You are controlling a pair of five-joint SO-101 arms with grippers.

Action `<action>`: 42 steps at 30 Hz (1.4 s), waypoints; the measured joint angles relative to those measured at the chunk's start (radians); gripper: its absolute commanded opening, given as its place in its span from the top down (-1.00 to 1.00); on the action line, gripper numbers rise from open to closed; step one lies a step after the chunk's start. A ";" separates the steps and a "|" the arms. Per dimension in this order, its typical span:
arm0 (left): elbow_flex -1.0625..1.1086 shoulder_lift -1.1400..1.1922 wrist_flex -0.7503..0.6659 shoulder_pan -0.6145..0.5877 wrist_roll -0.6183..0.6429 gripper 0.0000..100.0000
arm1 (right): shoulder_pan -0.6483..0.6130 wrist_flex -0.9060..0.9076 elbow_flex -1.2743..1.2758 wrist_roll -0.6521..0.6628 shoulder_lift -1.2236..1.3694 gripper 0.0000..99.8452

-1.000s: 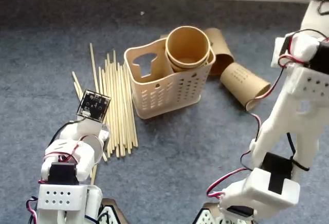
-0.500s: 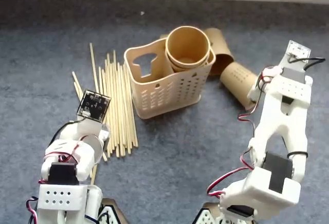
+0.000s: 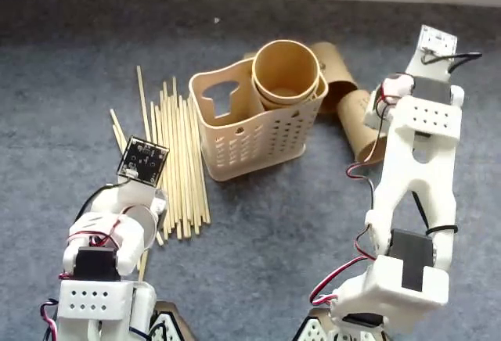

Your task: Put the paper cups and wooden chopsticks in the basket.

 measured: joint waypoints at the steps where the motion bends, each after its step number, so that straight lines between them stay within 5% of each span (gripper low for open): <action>1: 0.000 0.000 0.000 0.000 0.000 0.71 | -0.006 0.002 -0.011 0.000 0.000 0.42; 7: 0.000 0.000 0.000 0.000 0.000 0.71 | -0.028 0.003 0.028 0.000 0.000 0.42; 21: 0.000 0.000 0.000 0.000 0.000 0.71 | -0.101 -0.391 0.284 0.000 0.032 0.42; 33: 0.000 0.000 0.000 0.000 0.000 0.71 | -0.107 -0.407 0.238 0.000 0.221 0.98; 39: 0.000 0.000 0.000 0.000 0.000 0.71 | -0.100 -0.328 0.078 0.015 0.221 0.99; 42: 0.000 0.000 0.000 0.000 0.000 0.71 | -0.080 -0.175 -0.074 0.140 0.221 0.99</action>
